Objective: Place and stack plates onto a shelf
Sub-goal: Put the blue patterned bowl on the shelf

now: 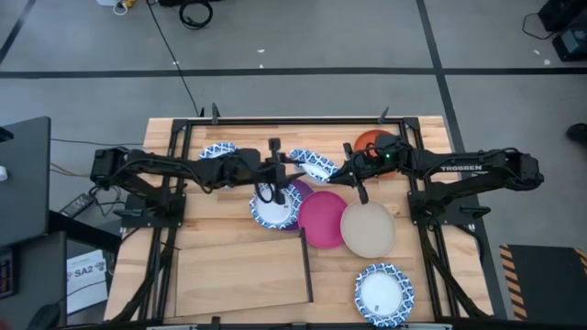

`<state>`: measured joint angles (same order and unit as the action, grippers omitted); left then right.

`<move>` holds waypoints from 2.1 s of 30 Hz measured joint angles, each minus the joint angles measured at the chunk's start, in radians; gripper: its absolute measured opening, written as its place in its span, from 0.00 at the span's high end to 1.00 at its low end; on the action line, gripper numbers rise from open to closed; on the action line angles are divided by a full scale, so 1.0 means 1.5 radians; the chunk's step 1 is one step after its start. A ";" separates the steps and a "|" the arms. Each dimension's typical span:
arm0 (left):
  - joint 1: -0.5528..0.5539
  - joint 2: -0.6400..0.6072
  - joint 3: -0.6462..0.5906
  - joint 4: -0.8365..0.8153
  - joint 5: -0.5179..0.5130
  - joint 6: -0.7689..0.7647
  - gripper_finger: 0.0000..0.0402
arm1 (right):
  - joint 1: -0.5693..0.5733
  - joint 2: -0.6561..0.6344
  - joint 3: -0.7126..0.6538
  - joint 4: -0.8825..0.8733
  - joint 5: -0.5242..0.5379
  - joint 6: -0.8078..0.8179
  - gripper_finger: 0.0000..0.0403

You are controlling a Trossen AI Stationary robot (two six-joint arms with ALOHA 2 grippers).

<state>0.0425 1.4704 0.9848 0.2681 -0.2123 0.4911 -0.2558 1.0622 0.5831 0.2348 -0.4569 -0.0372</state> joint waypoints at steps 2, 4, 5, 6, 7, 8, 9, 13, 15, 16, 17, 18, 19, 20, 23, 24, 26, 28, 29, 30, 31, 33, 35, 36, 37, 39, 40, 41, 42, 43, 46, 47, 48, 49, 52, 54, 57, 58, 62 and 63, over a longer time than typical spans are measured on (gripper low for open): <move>0.000 0.000 0.000 -0.014 0.000 0.000 0.64 | 0.000 0.000 0.000 -0.006 -0.005 0.000 0.96; 0.000 0.000 0.000 -0.028 0.015 0.000 0.64 | 0.000 0.000 0.000 -0.007 -0.012 0.000 0.96; 0.000 0.000 0.000 -0.034 0.028 -0.001 0.64 | 0.000 0.000 0.000 -0.007 -0.015 0.000 0.96; 0.000 0.000 0.000 -0.039 0.037 -0.003 0.64 | 0.000 0.000 0.000 -0.007 -0.019 0.000 0.96; 0.000 0.000 0.000 -0.039 0.044 -0.006 0.64 | 0.000 0.000 0.000 -0.007 -0.023 0.000 0.96; 0.000 0.000 0.000 -0.039 0.052 -0.006 0.64 | 0.000 0.000 0.000 -0.007 -0.027 0.000 0.96; 0.000 0.000 0.000 -0.039 0.059 -0.006 0.64 | 0.000 0.000 0.000 -0.007 -0.030 -0.003 0.96; 0.000 0.000 0.000 -0.042 0.082 -0.006 0.64 | 0.000 0.000 0.000 -0.007 -0.033 -0.006 0.96; 0.000 0.000 0.000 -0.042 0.097 -0.006 0.64 | 0.001 0.000 0.000 -0.007 -0.033 -0.008 0.96; 0.000 0.000 0.000 -0.042 0.102 -0.006 0.65 | 0.001 0.000 0.000 -0.007 -0.033 -0.008 0.96; 0.000 0.000 0.000 -0.042 0.106 -0.006 0.65 | 0.001 0.000 0.000 -0.007 -0.033 -0.008 0.96; 0.000 0.000 0.000 -0.042 0.108 -0.006 0.66 | 0.001 0.000 0.000 -0.007 -0.033 -0.008 0.96; 0.000 0.000 0.000 -0.042 0.109 -0.006 0.66 | 0.001 0.000 0.000 -0.007 -0.033 -0.008 0.96; 0.000 0.000 0.000 -0.042 0.110 -0.006 0.67 | 0.001 0.000 0.000 -0.007 -0.033 -0.008 0.96; 0.000 -0.001 0.000 -0.042 0.110 -0.006 0.72 | 0.001 0.000 0.000 -0.006 -0.033 -0.008 0.96; 0.000 -0.001 0.000 -0.042 0.110 -0.006 0.73 | 0.001 0.000 0.000 -0.007 -0.032 -0.008 0.96; 0.000 -0.001 0.000 -0.042 0.110 -0.006 0.77 | 0.001 0.000 0.000 -0.006 -0.028 -0.008 0.96; 0.000 -0.001 0.000 -0.043 0.110 -0.006 0.81 | 0.001 0.000 0.000 -0.006 -0.025 -0.008 0.96; 0.000 -0.001 0.000 -0.043 0.110 -0.006 0.83 | 0.001 0.000 0.000 -0.006 -0.025 -0.008 0.96; 0.000 -0.001 0.000 -0.043 0.110 -0.006 0.85 | 0.001 0.000 0.000 -0.006 -0.025 -0.008 0.96; 0.000 -0.002 0.000 -0.043 0.110 -0.006 0.86 | 0.001 0.000 0.000 -0.006 -0.025 -0.008 0.96; 0.000 -0.002 0.000 -0.044 0.111 -0.006 0.89 | 0.001 0.000 0.000 -0.006 -0.025 -0.008 0.95; 0.000 -0.002 0.000 -0.044 0.111 -0.005 0.92 | 0.001 0.000 0.000 -0.006 -0.025 -0.008 0.94; 0.000 -0.002 0.000 -0.044 0.112 -0.005 0.93 | 0.001 0.000 0.000 -0.005 -0.025 -0.008 0.94; 0.000 -0.002 0.000 -0.044 0.112 -0.005 0.93 | 0.001 0.000 0.000 -0.004 -0.024 -0.008 0.93; 0.000 -0.002 -0.001 -0.044 0.112 -0.005 0.94 | 0.000 0.000 0.000 -0.003 -0.023 -0.008 0.92; 0.000 -0.002 -0.001 -0.044 0.112 -0.005 0.94 | 0.000 0.000 0.000 -0.003 -0.023 -0.008 0.92; 0.000 -0.002 -0.001 -0.044 0.112 -0.005 0.94 | 0.000 0.000 0.000 -0.002 -0.023 -0.008 0.91; 0.000 -0.002 -0.001 -0.044 0.112 -0.005 0.94 | 0.000 0.000 0.000 -0.002 -0.022 -0.008 0.91; 0.000 -0.002 -0.001 -0.044 0.111 -0.005 0.94 | 0.000 0.000 0.000 -0.001 -0.020 -0.007 0.90; 0.000 -0.002 -0.001 -0.042 0.111 -0.005 0.94 | 0.000 0.000 0.000 0.003 -0.006 -0.005 0.86; 0.000 -0.002 -0.001 -0.042 0.111 -0.005 0.94 | 0.000 0.000 0.000 0.004 0.000 -0.005 0.84; 0.000 -0.002 -0.001 -0.042 0.111 -0.005 0.94 | 0.000 0.000 0.000 0.005 0.008 -0.005 0.82; 0.000 -0.002 -0.001 -0.042 0.110 -0.005 0.94 | 0.000 0.000 0.000 0.008 0.015 -0.005 0.80; 0.000 -0.002 -0.001 -0.041 0.110 -0.005 0.94 | 0.000 0.000 0.000 0.017 0.036 -0.005 0.73; 0.000 -0.002 -0.001 -0.041 0.110 -0.005 0.94 | 0.000 0.000 0.000 0.021 0.049 -0.005 0.68; 0.000 -0.002 -0.001 -0.041 0.110 -0.004 0.94 | 0.000 0.000 0.000 0.025 0.053 -0.005 0.62; 0.000 -0.002 -0.001 -0.041 0.110 -0.004 0.94 | 0.000 0.000 0.000 0.025 0.053 -0.005 0.60; 0.000 -0.002 -0.001 -0.041 0.110 -0.004 0.94 | -0.001 -0.002 0.000 0.026 0.053 -0.005 0.55; 0.000 -0.002 -0.001 -0.041 0.110 -0.003 0.94 | -0.001 -0.004 0.000 0.026 0.053 -0.005 0.54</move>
<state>0.0425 1.4681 0.9840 0.2062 -0.0475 0.4862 -0.2573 1.0565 0.5831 0.2733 -0.3775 -0.0448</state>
